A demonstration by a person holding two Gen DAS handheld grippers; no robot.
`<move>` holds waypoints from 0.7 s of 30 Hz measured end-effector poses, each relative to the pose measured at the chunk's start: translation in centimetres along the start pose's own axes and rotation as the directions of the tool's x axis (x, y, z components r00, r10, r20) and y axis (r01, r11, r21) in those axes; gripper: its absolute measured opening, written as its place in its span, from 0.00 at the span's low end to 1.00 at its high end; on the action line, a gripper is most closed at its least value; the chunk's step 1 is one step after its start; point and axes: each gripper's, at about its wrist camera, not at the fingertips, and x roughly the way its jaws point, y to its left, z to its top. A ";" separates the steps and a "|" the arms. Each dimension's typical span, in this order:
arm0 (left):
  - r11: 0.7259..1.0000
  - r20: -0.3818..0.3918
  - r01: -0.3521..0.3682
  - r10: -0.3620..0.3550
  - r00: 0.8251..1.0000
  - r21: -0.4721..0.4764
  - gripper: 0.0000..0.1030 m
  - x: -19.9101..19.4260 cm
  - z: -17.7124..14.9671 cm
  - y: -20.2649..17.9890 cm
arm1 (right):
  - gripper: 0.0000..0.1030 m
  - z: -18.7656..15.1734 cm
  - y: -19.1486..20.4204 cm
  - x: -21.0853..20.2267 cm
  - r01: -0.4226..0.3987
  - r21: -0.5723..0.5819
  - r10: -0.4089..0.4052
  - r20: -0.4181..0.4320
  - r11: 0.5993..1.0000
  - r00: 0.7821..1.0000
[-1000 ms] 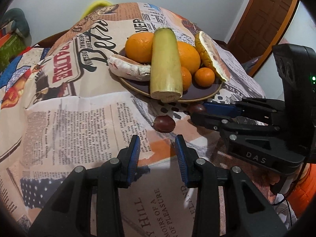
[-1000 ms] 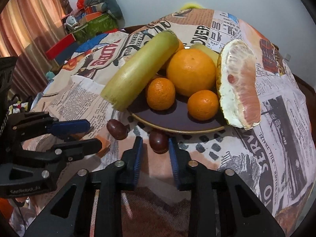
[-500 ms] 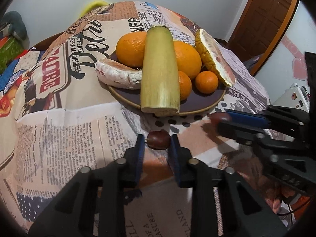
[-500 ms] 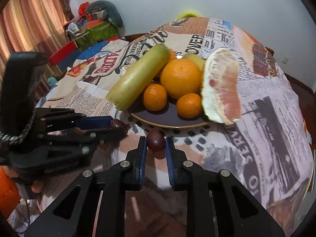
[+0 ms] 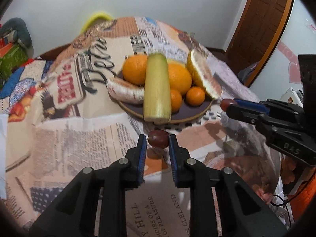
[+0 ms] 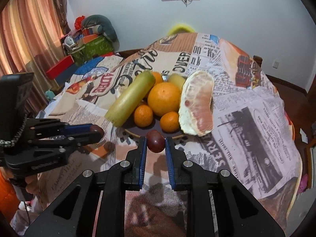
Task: Organize fruits
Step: 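Grasp a dark red date with the left gripper while the right grasps another date, then lower both dates onto the plate and open both grippers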
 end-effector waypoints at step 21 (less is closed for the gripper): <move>1.000 0.111 -0.020 0.022 0.994 -0.018 0.22 0.1 4.7 2.0 | 0.17 3.5 -0.2 1.6 -0.002 -0.021 0.003 0.065 1.000 0.998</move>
